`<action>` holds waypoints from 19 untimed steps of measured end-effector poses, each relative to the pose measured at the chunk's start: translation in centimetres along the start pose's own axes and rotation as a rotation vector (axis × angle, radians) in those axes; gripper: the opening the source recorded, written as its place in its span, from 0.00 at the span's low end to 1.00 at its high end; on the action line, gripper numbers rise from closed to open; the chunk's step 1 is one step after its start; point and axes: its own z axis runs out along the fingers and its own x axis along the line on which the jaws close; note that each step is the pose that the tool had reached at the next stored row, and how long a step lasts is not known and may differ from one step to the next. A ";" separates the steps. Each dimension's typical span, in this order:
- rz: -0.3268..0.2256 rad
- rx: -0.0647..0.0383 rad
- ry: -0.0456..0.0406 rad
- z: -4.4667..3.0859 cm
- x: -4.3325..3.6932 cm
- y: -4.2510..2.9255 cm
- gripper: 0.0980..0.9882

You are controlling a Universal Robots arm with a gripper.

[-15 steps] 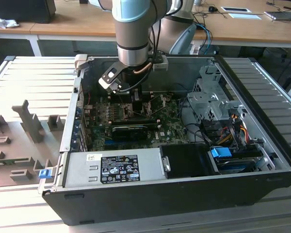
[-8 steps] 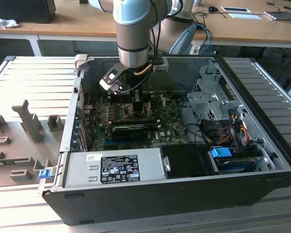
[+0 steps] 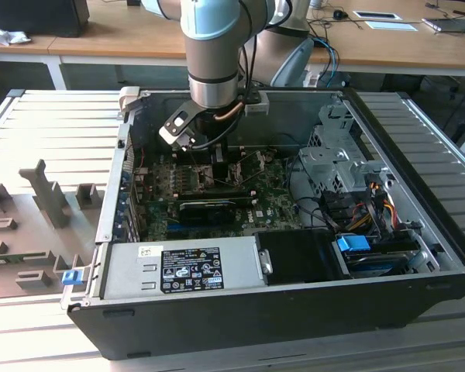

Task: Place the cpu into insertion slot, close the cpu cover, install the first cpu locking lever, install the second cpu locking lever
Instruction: 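Place the cpu into insertion slot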

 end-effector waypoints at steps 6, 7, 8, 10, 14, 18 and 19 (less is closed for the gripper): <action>0.000 0.000 0.0007 0.02 0.00 0.09 0.56; 0.000 0.000 0.0016 0.07 0.01 0.10 0.56; 0.000 0.000 0.0017 0.08 0.02 0.10 0.56; 0.000 0.000 0.0018 0.09 0.05 0.11 0.56; 0.000 0.000 0.0019 0.09 0.06 0.12 0.56; 0.000 0.000 -0.0008 -0.06 0.06 0.14 0.56; 0.000 0.000 -0.0015 -0.20 0.06 0.15 0.56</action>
